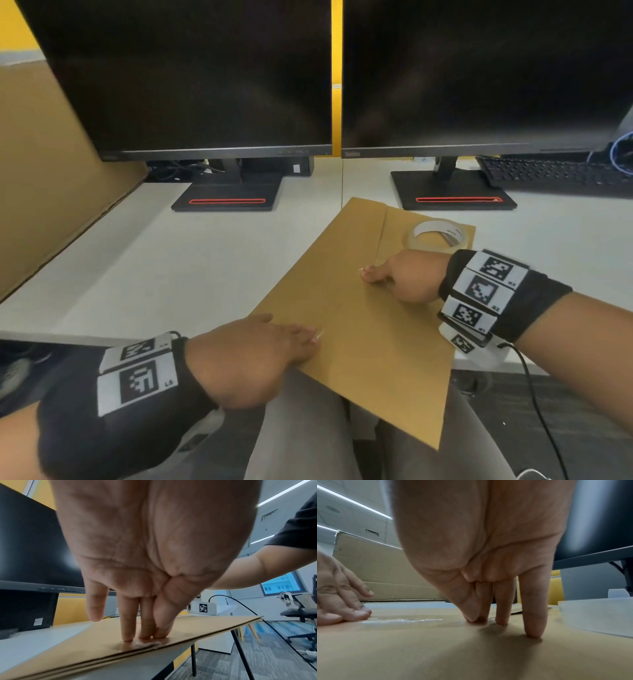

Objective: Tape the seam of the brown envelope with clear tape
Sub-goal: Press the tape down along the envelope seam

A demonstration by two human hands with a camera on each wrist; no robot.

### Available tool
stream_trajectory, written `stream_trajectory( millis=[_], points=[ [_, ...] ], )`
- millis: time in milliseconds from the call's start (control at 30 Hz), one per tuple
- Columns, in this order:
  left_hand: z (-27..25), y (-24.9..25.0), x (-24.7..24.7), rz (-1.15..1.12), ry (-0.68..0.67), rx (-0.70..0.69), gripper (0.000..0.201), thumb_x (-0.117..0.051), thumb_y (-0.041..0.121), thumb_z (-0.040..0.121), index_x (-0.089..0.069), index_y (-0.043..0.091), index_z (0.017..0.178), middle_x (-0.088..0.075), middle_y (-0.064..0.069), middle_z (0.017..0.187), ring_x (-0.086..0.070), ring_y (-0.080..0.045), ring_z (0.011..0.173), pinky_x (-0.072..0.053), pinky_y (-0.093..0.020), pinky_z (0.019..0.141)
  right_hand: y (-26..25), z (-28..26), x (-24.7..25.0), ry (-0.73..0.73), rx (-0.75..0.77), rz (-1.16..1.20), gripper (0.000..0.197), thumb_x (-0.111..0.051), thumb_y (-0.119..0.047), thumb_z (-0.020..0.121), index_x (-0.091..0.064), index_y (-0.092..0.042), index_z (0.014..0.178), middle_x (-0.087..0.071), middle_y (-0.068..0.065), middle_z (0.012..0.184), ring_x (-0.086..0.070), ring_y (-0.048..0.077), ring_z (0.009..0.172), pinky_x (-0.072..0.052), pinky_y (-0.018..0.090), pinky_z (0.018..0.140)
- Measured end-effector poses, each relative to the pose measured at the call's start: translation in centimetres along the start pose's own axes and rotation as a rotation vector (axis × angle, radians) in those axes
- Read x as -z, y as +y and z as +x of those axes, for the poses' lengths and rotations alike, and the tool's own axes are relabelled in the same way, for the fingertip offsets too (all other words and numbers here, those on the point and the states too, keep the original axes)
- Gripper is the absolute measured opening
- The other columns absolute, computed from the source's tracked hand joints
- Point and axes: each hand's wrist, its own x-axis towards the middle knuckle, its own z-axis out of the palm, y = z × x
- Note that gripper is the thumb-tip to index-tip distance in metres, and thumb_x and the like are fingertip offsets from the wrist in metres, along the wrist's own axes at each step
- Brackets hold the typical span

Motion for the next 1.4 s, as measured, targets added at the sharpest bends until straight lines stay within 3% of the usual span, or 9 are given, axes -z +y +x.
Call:
stream_trajectory(
  millis=[267, 400, 500, 800, 900, 967, 1033, 1133, 1400],
  points=[
    [-1.0, 0.2, -0.8, 0.007, 0.127, -0.034, 0.071, -0.041, 0.017, 0.093, -0.009, 0.029, 0.154, -0.003, 0.012, 0.162, -0.007, 0.000, 0.147, -0.001, -0.023, 0.116, 0.3, -0.4, -0.1, 0.010, 0.001, -0.080, 0.050, -0.032, -0.016, 0.103, -0.024, -0.031, 0.150, -0.028, -0.007, 0.156, -0.032, 0.019, 0.141, -0.019, 0.017, 0.107],
    [-2.1, -0.8, -1.0, 0.088, 0.172, -0.028, 0.061, -0.070, 0.043, 0.056, -0.069, 0.039, 0.116, -0.065, 0.022, 0.122, -0.060, 0.013, 0.109, -0.050, -0.019, 0.089, 0.5, 0.0, -0.2, -0.015, 0.010, -0.091, 0.048, -0.031, -0.020, 0.104, -0.023, -0.029, 0.151, -0.024, -0.005, 0.158, -0.029, 0.021, 0.142, -0.018, 0.023, 0.112],
    [-2.4, -1.3, -1.9, 0.128, 0.238, -0.019, 0.059, -0.043, 0.025, 0.052, -0.077, 0.038, 0.099, -0.072, 0.022, 0.106, -0.066, 0.013, 0.095, -0.056, -0.018, 0.074, 0.3, 0.0, 0.0, 0.006, 0.017, -0.061, 0.045, -0.032, -0.026, 0.104, -0.031, -0.023, 0.149, -0.031, 0.001, 0.155, -0.033, 0.024, 0.140, -0.022, 0.026, 0.112],
    [-3.1, -1.6, -1.7, 0.088, 0.186, 0.025, 0.069, -0.029, 0.017, 0.052, -0.076, 0.042, 0.095, -0.070, 0.028, 0.104, -0.065, 0.015, 0.092, -0.058, -0.024, 0.070, 0.4, -0.2, -0.1, 0.000, 0.028, -0.093, 0.046, -0.030, -0.028, 0.104, -0.030, -0.024, 0.150, -0.031, 0.003, 0.155, -0.034, 0.025, 0.139, -0.023, 0.028, 0.112],
    [-3.3, -1.3, 0.0, -0.089, 0.136, 0.055, 0.061, -0.040, 0.015, 0.062, -0.068, 0.056, 0.097, -0.063, 0.039, 0.109, -0.060, 0.016, 0.102, -0.048, -0.012, 0.091, 0.4, -0.4, 0.0, -0.004, 0.030, -0.104, 0.050, -0.031, -0.017, 0.104, -0.022, -0.028, 0.151, -0.028, -0.002, 0.156, -0.032, 0.023, 0.140, -0.023, 0.025, 0.110],
    [-2.5, -1.0, 1.0, -0.164, 0.237, 0.033, 0.037, -0.029, 0.040, 0.090, -0.054, 0.054, 0.114, -0.053, 0.036, 0.125, -0.051, 0.009, 0.115, -0.037, -0.012, 0.101, 0.2, -0.3, -0.1, -0.011, 0.033, -0.151, 0.055, -0.032, -0.010, 0.102, -0.017, -0.025, 0.153, -0.027, 0.002, 0.156, -0.034, 0.025, 0.138, -0.026, 0.028, 0.111],
    [-1.3, -0.3, 1.3, -0.176, 0.270, 0.003, 0.069, -0.003, 0.073, 0.079, -0.035, 0.053, 0.137, -0.030, 0.036, 0.145, -0.038, 0.006, 0.131, -0.027, -0.010, 0.107, -0.2, -0.1, -0.3, 0.004, 0.051, -0.196, 0.059, -0.035, -0.006, 0.098, -0.019, -0.020, 0.153, -0.031, 0.007, 0.154, -0.040, 0.028, 0.134, -0.034, 0.035, 0.111],
    [0.8, 0.8, 1.1, -0.112, 0.210, 0.000, 0.091, 0.008, 0.075, 0.060, -0.005, 0.054, 0.147, 0.001, 0.024, 0.159, -0.013, -0.002, 0.146, -0.017, -0.022, 0.116, 0.2, -0.4, 0.3, 0.106, 0.096, -0.174, 0.051, -0.040, -0.010, 0.095, -0.038, -0.019, 0.145, -0.044, 0.004, 0.146, -0.046, 0.025, 0.128, -0.040, 0.035, 0.106],
    [2.2, -2.3, 1.6, -0.221, 0.178, 0.048, 0.083, -0.011, 0.082, 0.065, -0.044, 0.041, 0.128, -0.027, 0.025, 0.143, -0.042, 0.002, 0.122, -0.035, -0.018, 0.103, 7.7, -2.6, 2.8, 0.374, -0.157, -0.192, 0.047, -0.058, -0.037, 0.084, -0.049, -0.027, 0.129, -0.050, 0.000, 0.127, -0.048, 0.023, 0.118, -0.044, 0.035, 0.093]
  ],
)
